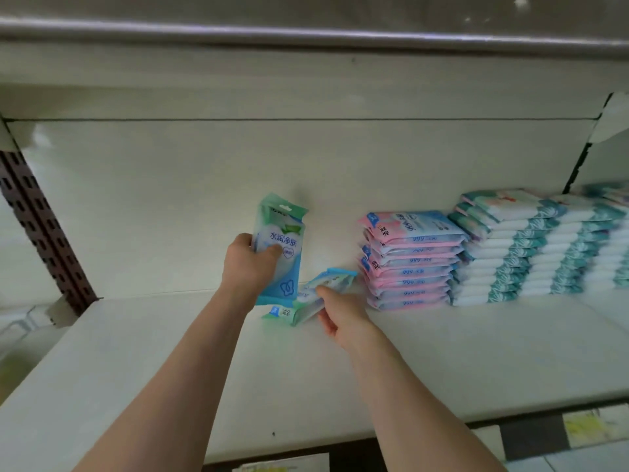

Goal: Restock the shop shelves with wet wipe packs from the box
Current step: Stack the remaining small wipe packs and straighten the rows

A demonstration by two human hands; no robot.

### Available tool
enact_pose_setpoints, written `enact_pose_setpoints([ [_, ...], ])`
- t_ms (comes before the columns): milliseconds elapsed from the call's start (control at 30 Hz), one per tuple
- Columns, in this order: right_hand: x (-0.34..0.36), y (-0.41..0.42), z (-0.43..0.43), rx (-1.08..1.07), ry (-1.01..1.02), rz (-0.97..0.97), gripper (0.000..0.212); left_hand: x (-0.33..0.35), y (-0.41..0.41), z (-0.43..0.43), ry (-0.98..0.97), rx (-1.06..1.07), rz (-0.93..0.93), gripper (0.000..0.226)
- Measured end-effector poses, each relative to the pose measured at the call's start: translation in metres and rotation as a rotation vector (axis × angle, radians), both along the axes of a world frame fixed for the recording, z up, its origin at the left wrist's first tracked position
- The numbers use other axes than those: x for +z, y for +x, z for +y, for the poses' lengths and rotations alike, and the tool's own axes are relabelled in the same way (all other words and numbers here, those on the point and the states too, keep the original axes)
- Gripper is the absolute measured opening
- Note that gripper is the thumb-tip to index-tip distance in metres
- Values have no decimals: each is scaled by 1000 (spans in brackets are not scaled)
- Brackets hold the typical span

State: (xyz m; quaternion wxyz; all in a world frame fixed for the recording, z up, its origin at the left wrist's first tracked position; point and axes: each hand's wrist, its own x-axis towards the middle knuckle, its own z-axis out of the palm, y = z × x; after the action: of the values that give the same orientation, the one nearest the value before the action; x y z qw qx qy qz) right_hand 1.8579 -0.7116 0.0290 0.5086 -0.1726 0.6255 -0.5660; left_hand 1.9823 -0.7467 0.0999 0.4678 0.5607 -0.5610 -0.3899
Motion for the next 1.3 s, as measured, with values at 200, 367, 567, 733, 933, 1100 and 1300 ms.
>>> enact_pose_setpoints([
  [200,-7,2,-15,-29,-35,-103,16,-3,7,-11,50,-9,83,18],
  [367,-7,-3,-15,124,110,86,33,-6,9,-18,136,-42,79,18],
  [567,22,-22,-5,267,61,246,28,-8,11,-21,304,-124,163,18],
  [733,56,-26,-9,248,-147,162,25,-7,15,-20,580,-384,171,18],
  [933,50,-26,-4,211,-204,108,6,-8,35,-24,670,-468,198,21],
  [1100,42,-30,3,140,-185,-63,7,-22,39,-30,655,-360,433,2],
  [1300,55,-39,-5,161,-167,65,14,-12,33,-38,590,-460,285,22],
])
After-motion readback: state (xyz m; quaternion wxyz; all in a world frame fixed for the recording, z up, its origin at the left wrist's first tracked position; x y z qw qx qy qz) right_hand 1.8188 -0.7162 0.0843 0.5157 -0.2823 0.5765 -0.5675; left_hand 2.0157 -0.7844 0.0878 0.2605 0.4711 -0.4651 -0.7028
